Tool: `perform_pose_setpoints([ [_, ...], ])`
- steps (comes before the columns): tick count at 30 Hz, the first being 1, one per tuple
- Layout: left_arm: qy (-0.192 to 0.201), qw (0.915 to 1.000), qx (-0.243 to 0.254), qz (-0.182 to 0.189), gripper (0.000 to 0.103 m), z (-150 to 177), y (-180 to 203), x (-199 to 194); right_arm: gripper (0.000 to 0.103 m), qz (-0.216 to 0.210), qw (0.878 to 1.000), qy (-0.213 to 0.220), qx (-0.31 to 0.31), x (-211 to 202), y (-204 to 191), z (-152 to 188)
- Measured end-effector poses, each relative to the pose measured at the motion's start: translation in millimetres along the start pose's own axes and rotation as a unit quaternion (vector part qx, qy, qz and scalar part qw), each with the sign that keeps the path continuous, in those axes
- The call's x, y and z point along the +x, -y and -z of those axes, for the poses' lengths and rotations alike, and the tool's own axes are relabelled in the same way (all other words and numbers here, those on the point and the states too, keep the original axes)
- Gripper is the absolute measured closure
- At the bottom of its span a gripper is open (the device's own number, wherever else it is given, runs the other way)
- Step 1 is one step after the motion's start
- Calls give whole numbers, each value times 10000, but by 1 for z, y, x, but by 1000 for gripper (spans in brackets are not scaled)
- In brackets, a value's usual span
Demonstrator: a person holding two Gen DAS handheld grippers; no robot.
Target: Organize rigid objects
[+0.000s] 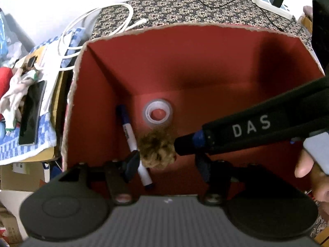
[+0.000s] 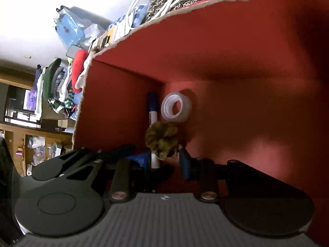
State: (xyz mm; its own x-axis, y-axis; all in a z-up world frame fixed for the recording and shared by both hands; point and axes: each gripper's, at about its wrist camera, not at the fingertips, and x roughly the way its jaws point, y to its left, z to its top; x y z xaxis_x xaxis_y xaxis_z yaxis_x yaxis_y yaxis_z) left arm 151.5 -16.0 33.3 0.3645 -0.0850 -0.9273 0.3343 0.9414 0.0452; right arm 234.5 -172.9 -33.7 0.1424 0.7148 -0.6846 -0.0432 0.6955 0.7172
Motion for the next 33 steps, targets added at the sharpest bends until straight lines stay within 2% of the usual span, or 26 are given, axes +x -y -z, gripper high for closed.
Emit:
perform_pose_setpoints([
  [20,193,9998,-29,-11,42,3,-1,-3,88,232,9983,494,200,-6,2,3],
  [33,314,9995,-83,37,42,4,-2,-5,88,315,9975,583,243,-7,4,2],
])
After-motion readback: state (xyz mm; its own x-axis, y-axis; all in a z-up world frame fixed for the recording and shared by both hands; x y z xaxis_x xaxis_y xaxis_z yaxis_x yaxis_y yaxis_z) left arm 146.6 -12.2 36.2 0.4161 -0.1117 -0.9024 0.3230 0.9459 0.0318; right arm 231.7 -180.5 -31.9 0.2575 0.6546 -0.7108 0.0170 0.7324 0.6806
